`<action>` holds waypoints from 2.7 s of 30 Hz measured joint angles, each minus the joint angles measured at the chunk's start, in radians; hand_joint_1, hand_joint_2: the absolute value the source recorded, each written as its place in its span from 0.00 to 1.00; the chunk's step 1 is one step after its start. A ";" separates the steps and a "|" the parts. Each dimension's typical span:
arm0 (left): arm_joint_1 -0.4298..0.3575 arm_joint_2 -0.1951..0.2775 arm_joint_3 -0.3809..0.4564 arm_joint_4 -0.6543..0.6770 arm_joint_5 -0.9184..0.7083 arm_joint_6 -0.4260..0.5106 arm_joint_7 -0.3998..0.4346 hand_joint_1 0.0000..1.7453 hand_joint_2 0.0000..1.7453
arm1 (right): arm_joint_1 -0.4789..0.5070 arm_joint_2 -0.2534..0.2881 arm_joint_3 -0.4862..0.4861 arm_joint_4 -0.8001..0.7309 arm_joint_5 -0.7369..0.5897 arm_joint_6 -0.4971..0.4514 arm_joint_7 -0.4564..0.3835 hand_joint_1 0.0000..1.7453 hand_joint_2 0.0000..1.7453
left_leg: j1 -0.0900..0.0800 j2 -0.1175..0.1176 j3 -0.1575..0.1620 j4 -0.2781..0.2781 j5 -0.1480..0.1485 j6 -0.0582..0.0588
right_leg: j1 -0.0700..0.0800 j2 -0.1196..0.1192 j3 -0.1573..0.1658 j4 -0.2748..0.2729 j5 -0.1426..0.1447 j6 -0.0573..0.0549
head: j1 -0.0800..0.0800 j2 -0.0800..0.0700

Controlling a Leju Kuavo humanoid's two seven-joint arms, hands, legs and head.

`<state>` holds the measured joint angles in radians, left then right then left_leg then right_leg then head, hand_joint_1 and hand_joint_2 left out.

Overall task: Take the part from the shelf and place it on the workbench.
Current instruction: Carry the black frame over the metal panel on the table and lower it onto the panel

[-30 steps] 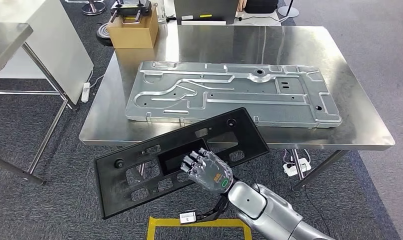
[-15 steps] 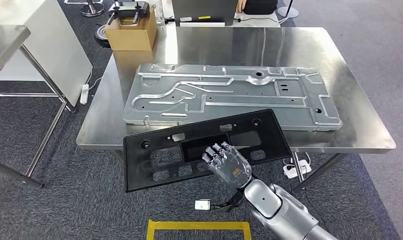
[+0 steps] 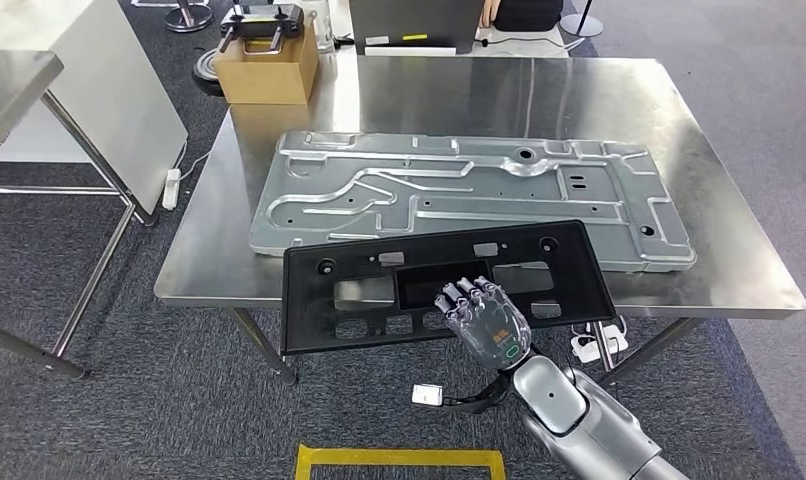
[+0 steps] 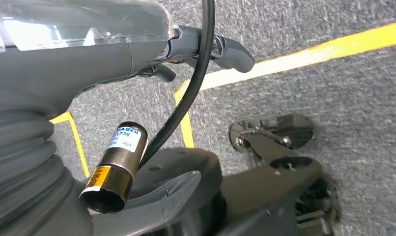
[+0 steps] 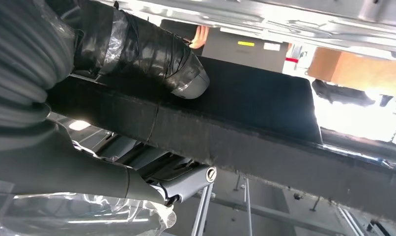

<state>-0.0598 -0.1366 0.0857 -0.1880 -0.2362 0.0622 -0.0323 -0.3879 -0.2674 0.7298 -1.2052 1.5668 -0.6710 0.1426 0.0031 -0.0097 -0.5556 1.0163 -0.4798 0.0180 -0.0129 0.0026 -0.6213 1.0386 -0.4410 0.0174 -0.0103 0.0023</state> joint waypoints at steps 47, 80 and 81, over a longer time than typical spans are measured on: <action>0.000 0.000 0.006 0.001 -0.024 0.005 -0.007 0.00 1.00 | 0.022 0.006 -0.030 -0.010 0.002 -0.001 -0.030 1.00 1.00 | -0.003 0.003 -0.051 0.006 0.048 0.001 | 0.001 0.002 0.086 -0.021 -0.067 -0.005 | -0.001 0.000; 0.013 0.002 0.023 0.001 -0.025 0.010 -0.008 0.00 1.00 | 0.057 -0.018 -0.080 -0.042 0.002 0.012 0.074 1.00 1.00 | 0.001 0.004 -0.029 -0.013 0.045 0.019 | 0.006 0.004 0.081 0.004 -0.084 -0.005 | 0.001 0.000; 0.015 0.002 0.024 0.001 -0.025 0.010 -0.008 0.00 1.00 | 0.059 -0.022 -0.083 -0.046 0.002 0.012 0.074 1.00 1.00 | 0.004 0.005 -0.021 -0.020 0.044 0.025 | 0.005 0.003 0.061 0.045 -0.104 -0.002 | 0.002 0.000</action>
<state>-0.0448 -0.1344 0.1101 -0.1865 -0.2617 0.0726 -0.0405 -0.3287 -0.2892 0.6466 -1.2514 1.5686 -0.6588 0.2169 0.0070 -0.0048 -0.5765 0.9965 -0.4359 0.0425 -0.0077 0.0055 -0.5599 1.0841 -0.5446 0.0154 -0.0086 0.0023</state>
